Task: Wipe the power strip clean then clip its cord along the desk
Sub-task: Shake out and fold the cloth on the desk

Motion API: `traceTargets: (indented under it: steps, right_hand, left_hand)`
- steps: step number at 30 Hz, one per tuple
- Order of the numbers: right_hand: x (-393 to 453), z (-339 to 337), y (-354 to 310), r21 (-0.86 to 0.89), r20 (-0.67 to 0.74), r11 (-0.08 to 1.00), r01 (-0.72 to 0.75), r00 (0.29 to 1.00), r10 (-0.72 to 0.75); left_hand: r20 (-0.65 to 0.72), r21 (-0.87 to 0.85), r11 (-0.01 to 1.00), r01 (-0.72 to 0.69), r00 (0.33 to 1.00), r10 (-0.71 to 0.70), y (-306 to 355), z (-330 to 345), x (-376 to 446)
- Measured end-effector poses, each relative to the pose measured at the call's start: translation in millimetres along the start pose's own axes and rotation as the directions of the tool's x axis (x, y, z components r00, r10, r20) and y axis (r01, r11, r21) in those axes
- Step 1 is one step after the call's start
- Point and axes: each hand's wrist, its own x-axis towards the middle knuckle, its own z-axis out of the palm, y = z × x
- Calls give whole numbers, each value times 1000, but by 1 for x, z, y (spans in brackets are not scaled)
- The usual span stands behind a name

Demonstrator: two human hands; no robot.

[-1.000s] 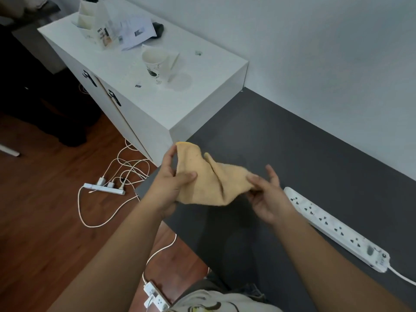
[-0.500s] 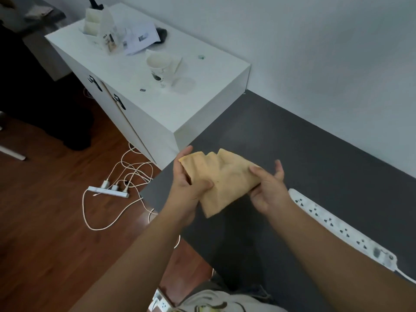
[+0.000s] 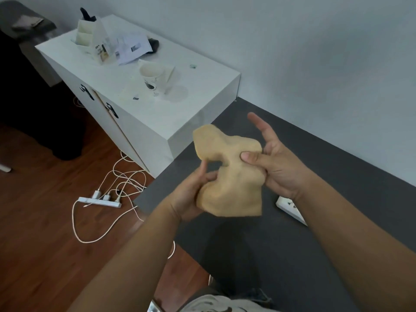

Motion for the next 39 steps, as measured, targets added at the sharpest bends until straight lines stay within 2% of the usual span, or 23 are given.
traceTargets:
  steps: [3, 5, 8, 10, 12, 14, 17, 20, 22, 24, 26, 27, 29, 30, 32, 33, 35, 38, 39]
  right_hand:
    - [-8, -4, 0, -109, -119, 994, 21, 992, -34]
    - [-13, -9, 6, -185, -206, 982, 40, 975, -79]
    - [-18, -15, 17, -300, -354, 953, 48, 922, -158]
    - [-21, -18, 24, -324, -403, 945, 33, 899, -170]
    - [-25, -22, 30, -315, -394, 949, 7, 909, -138]
    - [-29, -27, 35, -362, -350, 931, -48, 933, -88]
    - [-29, -28, 44, -582, -366, 788, -201, 930, -33]
    - [-30, -20, 52, -700, -385, 668, -253, 921, -55]
    - [-32, -13, 57, -742, -363, 625, -245, 929, -67]
    - [-33, -9, 60, -775, -350, 590, -227, 931, -102]
    - [-35, -6, 60, -754, -328, 630, -184, 937, -118]
    - [-36, -4, 59, -730, -307, 666, -152, 944, -122]
    - [-39, -2, 58, -708, -281, 697, -116, 951, -127]
    - [-40, -4, 58, -750, -273, 650, -121, 952, -137]
    - [-41, -7, 57, -866, -250, 479, -141, 953, -171]
    - [-42, -9, 55, -873, -237, 471, -127, 955, -181]
    - [-41, -10, 51, -786, -248, 610, -103, 956, -158]
    - [-40, -15, 53, -759, -312, 634, -149, 938, -152]
    - [-39, -15, 54, -724, -317, 675, -143, 938, -142]
  left_hand:
    - [-124, -87, 972, -218, 970, 207, 8, 9, 8]
    - [-189, -70, 955, -287, 944, 270, 9, 5, 9]
    - [-235, -30, 952, -304, 928, 289, 4, -1, 6]
    - [-278, -11, 956, -295, 919, 280, 5, -2, 2]
    - [-306, 93, 952, -293, 901, 307, 6, -1, -2]
    - [-312, 260, 908, -328, 862, 400, 7, -2, -5]
    - [-284, 458, 801, -386, 790, 543, 9, -6, -12]
    - [-253, 490, 760, -427, 765, 593, 8, -12, -23]
    - [-257, 588, 718, -371, 757, 601, 7, -16, -31]
    - [-263, 756, 604, -252, 728, 633, 8, -21, -37]
    - [-221, 883, 446, -144, 712, 667, 9, -26, -41]
    - [-205, 908, 403, -112, 720, 663, 11, -27, -43]
    - [-210, 916, 395, -70, 755, 621, 14, -29, -46]
    - [-213, 916, 397, -56, 771, 601, 15, -30, -46]
    - [-203, 931, 365, -28, 791, 578, 17, -30, -44]
    - [-197, 938, 347, -17, 797, 571, 17, -30, -43]
    - [-190, 942, 336, -11, 808, 557, 19, -28, -40]
    - [-151, 944, 328, -39, 832, 533, 17, -23, -33]
    - [-148, 939, 340, -50, 834, 532, 16, -22, -31]
